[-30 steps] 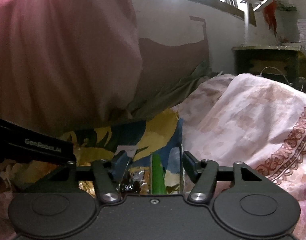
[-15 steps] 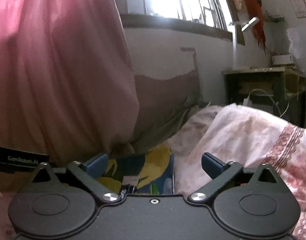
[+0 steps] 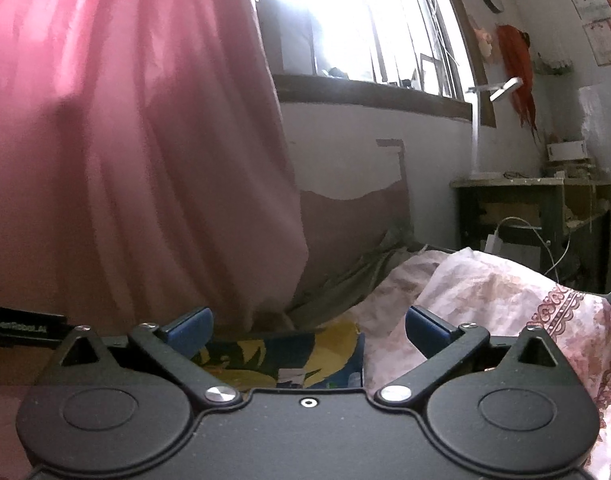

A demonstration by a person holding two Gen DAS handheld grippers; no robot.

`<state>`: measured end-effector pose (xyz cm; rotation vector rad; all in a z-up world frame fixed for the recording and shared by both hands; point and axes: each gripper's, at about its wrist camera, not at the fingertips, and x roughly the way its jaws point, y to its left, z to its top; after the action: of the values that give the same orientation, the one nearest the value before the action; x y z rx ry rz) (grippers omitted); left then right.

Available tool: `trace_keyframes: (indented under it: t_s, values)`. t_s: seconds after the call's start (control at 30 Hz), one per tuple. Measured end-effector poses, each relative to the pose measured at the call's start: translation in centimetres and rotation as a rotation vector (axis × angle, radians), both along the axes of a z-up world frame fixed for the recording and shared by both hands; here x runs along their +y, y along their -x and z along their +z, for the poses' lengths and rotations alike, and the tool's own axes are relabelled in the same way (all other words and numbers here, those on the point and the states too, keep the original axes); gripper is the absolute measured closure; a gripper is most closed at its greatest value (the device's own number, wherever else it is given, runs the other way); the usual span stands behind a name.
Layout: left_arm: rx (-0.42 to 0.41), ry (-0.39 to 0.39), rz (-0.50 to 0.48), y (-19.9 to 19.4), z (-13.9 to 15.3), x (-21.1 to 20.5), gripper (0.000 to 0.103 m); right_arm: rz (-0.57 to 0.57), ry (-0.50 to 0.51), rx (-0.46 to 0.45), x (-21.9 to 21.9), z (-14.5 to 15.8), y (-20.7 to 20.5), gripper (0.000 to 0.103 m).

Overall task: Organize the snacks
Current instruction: 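Withdraw both grippers from the tray toward the white packet and granola bar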

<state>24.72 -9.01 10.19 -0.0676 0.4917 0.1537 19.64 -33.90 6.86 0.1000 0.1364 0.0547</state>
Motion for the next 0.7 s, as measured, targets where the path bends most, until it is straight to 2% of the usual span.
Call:
trace_keyframes:
  t_s: [0.23,0.7]
  values:
    - [-0.007,-0.006,0.034,3.5,-0.3,2.8,0.0,0.029,0.029,0.004,2.5,0.2,2.4,0.001]
    - [0.05,0.008,0.096,8.7,-3.4,8.0,0.0,0.099,0.08,0.063,8.2,-1.4,6.2,0.001]
